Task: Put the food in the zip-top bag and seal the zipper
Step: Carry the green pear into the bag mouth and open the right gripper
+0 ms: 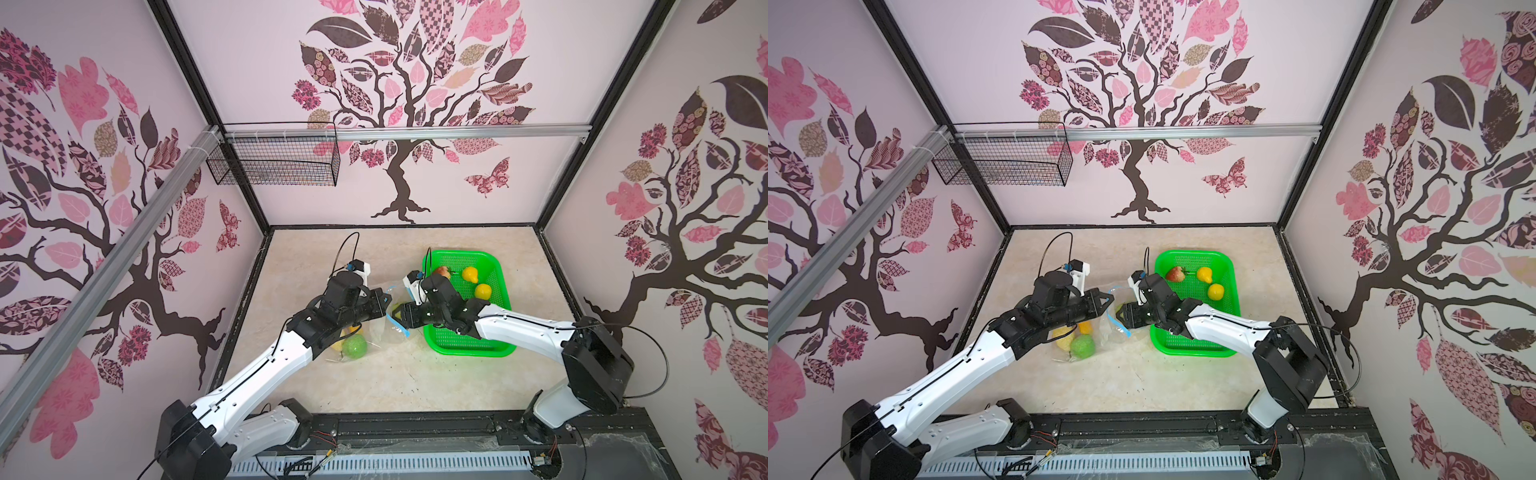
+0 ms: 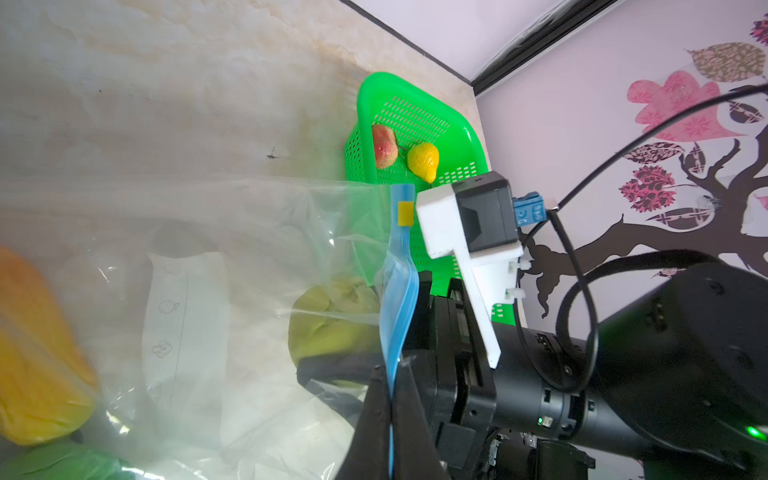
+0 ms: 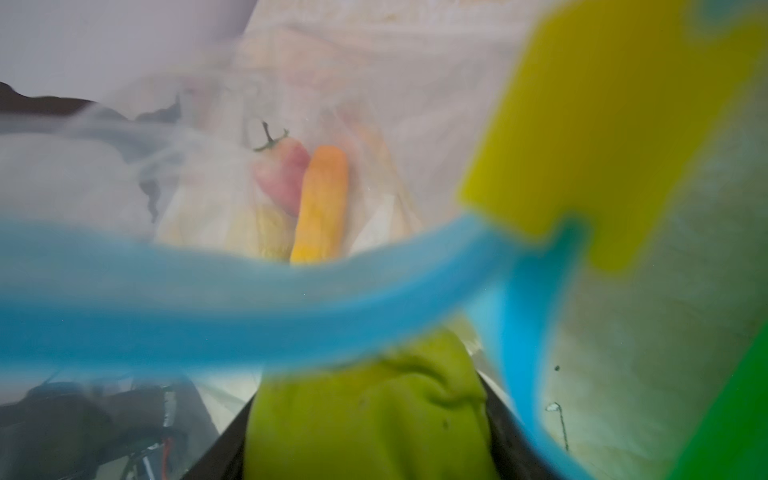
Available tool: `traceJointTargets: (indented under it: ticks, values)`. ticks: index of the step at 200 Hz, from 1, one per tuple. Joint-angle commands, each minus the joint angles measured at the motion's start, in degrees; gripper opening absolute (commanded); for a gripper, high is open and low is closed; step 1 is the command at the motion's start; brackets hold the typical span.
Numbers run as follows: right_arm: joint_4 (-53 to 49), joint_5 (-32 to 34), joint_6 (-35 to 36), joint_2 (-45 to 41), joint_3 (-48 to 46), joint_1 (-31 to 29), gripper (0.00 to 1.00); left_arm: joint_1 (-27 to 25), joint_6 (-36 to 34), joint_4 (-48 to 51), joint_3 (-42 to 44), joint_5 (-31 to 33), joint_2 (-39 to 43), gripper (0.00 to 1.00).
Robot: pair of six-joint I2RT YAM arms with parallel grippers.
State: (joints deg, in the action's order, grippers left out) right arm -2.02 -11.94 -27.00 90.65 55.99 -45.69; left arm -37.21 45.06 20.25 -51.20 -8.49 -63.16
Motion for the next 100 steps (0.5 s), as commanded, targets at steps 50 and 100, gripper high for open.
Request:
traceJointTargets:
  ticks: [50, 100]
  values:
    - [-5.89, 1.72, 1.88, 1.84, 2.02, -0.83, 0.77, -0.23, 1.52, -1.96, 0.93, 1.09, 0.58, 0.00]
    - [-5.54, -0.97, 1.43, -2.52, 2.65, -0.81, 0.85, -0.17, 2.27, -1.39, 0.94, 2.75, 2.03, 0.00]
